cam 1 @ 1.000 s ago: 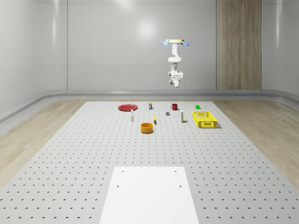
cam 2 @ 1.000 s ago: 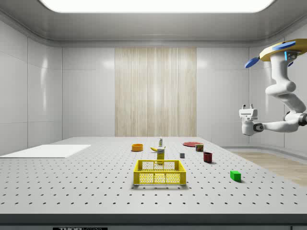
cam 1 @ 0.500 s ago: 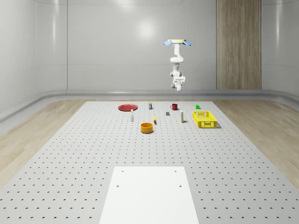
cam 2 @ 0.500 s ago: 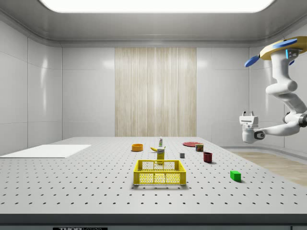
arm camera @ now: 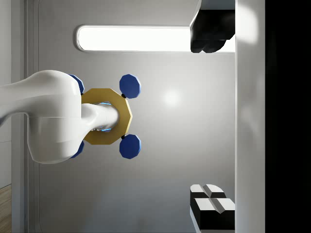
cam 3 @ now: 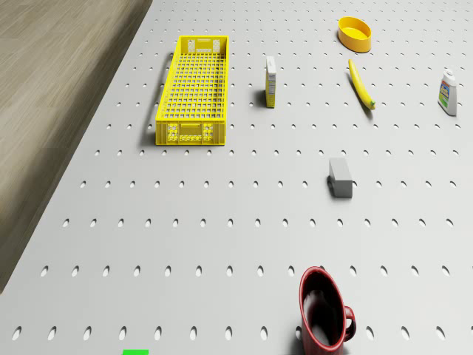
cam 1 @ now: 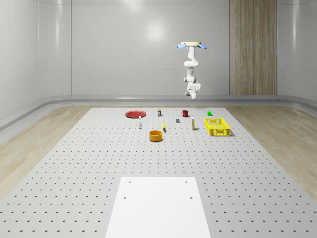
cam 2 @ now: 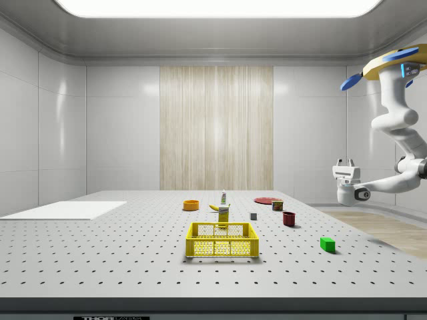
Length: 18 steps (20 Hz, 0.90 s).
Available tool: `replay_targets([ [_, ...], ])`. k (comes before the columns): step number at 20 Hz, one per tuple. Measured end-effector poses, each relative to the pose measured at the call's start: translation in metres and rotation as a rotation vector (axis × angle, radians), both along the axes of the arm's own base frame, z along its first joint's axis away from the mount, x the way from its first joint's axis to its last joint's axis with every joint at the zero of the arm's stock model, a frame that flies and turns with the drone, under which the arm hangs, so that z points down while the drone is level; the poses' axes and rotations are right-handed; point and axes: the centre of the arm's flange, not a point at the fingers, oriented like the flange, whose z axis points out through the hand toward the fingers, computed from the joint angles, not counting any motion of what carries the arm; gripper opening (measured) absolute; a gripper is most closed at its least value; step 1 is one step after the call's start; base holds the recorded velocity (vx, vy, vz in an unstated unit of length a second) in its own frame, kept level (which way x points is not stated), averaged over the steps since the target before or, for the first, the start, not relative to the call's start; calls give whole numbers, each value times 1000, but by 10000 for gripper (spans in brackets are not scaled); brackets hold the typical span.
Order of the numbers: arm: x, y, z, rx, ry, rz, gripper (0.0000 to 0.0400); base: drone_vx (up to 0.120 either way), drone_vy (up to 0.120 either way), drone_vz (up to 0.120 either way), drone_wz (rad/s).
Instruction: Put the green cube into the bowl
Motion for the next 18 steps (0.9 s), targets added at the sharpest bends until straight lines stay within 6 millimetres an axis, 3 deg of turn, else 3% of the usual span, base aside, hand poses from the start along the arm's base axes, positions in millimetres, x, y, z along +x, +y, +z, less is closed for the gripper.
replay_targets([
  [18, -1, 0, 3, -2, -14, 0, 400, 0, 120, 0, 0],
])
